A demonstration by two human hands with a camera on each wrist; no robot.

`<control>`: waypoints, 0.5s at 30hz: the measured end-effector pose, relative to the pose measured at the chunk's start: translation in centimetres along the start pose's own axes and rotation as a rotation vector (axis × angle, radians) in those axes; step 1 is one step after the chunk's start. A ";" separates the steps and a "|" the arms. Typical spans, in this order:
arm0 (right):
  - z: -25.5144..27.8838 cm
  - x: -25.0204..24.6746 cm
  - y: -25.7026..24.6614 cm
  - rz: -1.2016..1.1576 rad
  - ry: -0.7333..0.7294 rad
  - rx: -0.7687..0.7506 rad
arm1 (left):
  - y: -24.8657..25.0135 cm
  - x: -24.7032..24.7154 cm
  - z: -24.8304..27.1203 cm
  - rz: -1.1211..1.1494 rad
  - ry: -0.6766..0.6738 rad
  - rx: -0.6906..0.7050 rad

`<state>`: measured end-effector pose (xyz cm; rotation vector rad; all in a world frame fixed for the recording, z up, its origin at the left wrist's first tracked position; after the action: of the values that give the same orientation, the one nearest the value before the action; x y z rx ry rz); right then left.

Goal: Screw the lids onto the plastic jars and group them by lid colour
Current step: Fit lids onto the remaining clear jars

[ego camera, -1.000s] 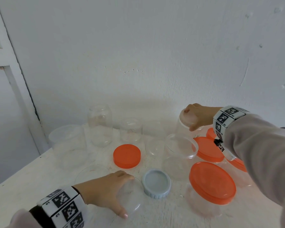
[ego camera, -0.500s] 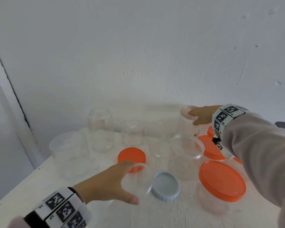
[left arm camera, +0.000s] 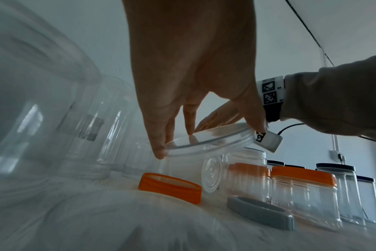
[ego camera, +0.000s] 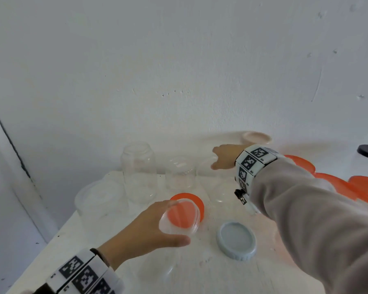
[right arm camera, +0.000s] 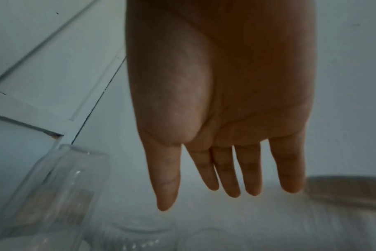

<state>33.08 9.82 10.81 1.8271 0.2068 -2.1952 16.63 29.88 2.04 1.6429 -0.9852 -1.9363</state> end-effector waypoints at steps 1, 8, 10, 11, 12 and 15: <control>-0.5 0.8 -0.6 -0.032 -0.017 0.022 | -0.3 -0.2 -0.1 0.017 0.012 -0.009; -2.3 5.3 -2.4 -0.259 -0.015 0.324 | -2.3 -0.8 -0.3 0.081 -0.003 -0.073; -2.5 6.0 -2.4 -0.267 0.000 0.387 | -2.6 -0.9 -0.3 0.097 -0.027 -0.075; -2.5 6.3 -2.5 -0.261 0.012 0.410 | -2.6 -0.9 -0.2 0.105 -0.039 -0.076; -2.5 6.5 -2.6 -0.243 0.022 0.431 | -2.7 -1.0 -0.2 0.112 -0.049 -0.077; -2.3 6.6 -3.3 -0.143 0.056 0.478 | -2.9 -1.2 -0.2 0.114 -0.056 -0.071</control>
<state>33.14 12.77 3.69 2.1753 -0.2032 -2.4509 17.41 32.57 0.72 1.4686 -0.9967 -1.9280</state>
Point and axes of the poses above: each hand's wrist, its own z-axis away from the middle knuckle, its own x-axis out of the palm, y = z × x, the point moved 1 cm from there along -z, towards the middle knuckle, and after that the axes turned 3 degrees about -z, right-handed, at the moved point
